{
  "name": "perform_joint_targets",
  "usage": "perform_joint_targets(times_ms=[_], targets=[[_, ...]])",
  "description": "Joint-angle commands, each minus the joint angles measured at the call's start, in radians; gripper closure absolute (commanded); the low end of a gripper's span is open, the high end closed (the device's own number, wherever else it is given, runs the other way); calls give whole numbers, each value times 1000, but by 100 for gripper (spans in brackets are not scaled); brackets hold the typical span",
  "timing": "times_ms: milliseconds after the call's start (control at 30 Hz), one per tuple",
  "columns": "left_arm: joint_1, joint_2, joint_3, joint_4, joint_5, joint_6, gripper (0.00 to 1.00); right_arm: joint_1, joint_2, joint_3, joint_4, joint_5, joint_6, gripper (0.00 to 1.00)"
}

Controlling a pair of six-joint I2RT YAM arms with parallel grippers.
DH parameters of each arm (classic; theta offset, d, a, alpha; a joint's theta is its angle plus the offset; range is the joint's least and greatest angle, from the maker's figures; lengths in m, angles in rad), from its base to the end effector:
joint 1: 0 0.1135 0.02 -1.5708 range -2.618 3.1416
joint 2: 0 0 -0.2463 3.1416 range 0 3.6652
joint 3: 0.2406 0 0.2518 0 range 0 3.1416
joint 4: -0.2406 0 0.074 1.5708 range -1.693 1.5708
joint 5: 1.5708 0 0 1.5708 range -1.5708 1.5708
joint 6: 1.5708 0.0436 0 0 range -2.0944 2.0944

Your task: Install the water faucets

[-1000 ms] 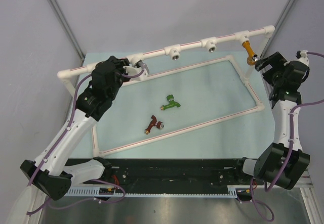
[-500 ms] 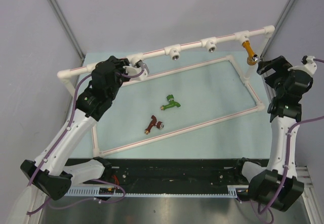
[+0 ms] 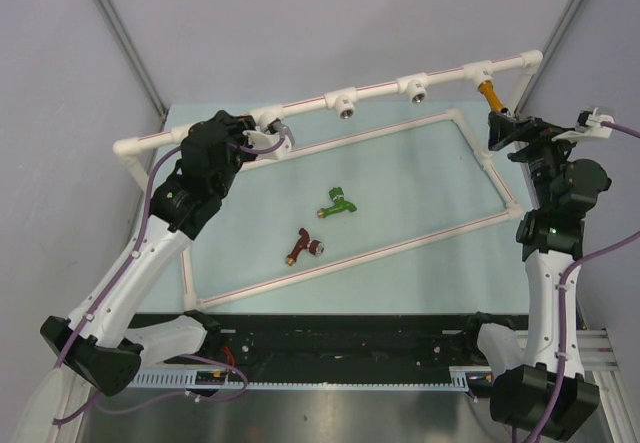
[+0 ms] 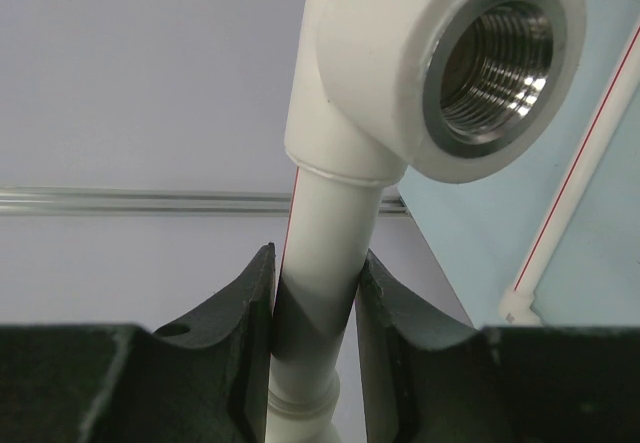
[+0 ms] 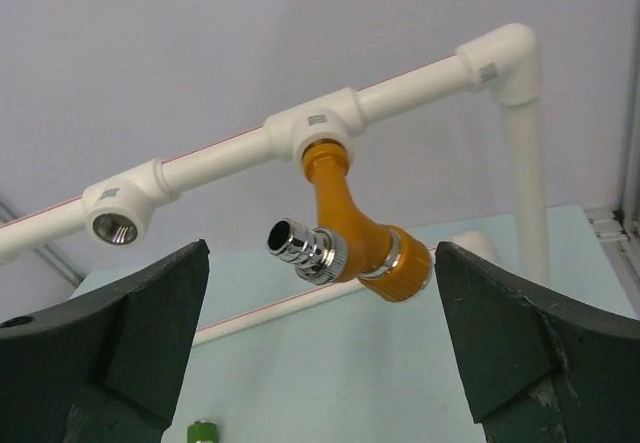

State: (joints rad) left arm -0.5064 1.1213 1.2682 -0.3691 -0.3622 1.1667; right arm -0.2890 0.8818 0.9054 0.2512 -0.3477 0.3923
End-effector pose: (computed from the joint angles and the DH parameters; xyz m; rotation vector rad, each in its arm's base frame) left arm 0.2332 -0.1117 0.4052 1.1791 1.4250 0.7912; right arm 0.2124 -0.0476 0.4006 0.1484 1.3110 0.3131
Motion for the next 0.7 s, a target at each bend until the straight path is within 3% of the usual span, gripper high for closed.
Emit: perform_joint_targets(times_ms=[0,567,667], targets=[[0,15,16,-22,31,-98,100,16,43,-5,106,-114,-9,0],[0,25,14,-24,29,-96,100,13,210,12,131,-258,103,1],[0,28,14,-24,29,-96,100,14,226,15,149,-309,123,7]])
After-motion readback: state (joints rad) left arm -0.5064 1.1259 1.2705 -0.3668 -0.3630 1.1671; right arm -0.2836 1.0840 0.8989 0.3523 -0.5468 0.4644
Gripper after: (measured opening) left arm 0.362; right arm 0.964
